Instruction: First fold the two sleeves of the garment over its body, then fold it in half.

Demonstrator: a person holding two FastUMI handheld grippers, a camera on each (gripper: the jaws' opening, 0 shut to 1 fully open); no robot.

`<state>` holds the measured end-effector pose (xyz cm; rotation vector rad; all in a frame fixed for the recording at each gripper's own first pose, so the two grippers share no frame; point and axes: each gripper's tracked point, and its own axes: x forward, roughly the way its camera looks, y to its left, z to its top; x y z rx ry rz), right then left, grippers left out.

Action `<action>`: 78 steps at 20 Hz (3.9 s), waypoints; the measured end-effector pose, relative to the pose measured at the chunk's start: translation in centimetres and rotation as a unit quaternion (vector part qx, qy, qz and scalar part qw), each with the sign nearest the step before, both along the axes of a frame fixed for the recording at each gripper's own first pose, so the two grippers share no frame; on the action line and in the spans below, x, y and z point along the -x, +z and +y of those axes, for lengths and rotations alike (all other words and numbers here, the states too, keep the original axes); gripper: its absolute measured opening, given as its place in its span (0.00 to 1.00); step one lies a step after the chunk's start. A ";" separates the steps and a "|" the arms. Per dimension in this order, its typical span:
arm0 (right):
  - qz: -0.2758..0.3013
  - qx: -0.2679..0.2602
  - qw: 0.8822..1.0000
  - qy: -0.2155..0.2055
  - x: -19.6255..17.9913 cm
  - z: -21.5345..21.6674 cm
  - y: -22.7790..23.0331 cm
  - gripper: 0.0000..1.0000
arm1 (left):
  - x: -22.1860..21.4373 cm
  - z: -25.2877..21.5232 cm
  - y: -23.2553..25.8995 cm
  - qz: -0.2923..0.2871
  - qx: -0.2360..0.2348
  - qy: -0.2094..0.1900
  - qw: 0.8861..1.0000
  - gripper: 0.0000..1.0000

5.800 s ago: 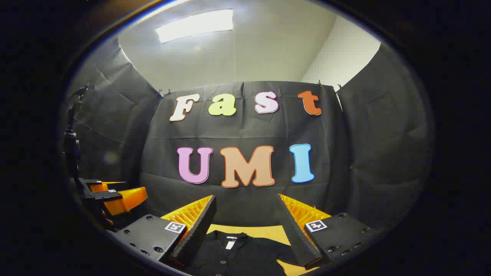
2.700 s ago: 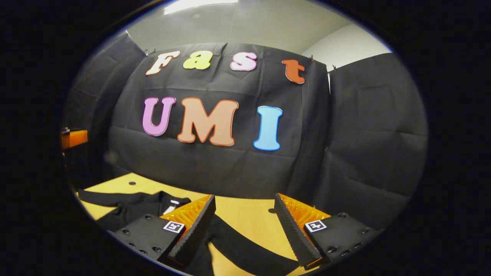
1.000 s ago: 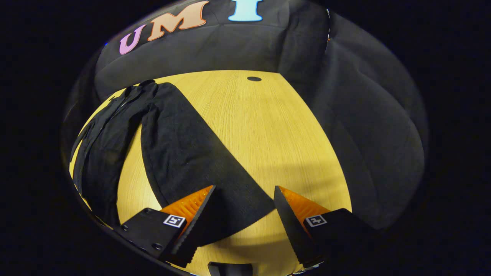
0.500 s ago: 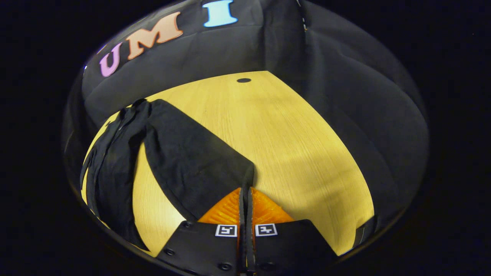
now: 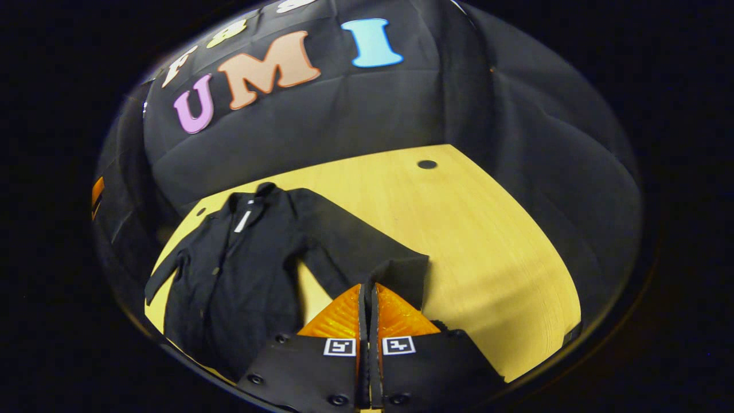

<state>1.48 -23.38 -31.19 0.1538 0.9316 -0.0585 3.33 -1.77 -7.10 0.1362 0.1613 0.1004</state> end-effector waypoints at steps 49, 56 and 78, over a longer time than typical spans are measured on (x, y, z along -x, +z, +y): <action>-0.089 -0.013 0.961 0.261 -17.4 47.1 0.1 0.99 | 12.0 32.3 -12.5 0.134 0.022 0.161 0.978 0.96; -0.161 0.025 0.966 0.202 -14.0 42.5 8.4 0.99 | 12.0 35.5 -19.7 0.210 0.046 0.133 0.967 0.93; -0.171 0.071 0.973 0.135 -7.7 37.0 12.2 0.98 | 15.0 33.5 -31.5 0.343 0.088 0.080 0.932 0.66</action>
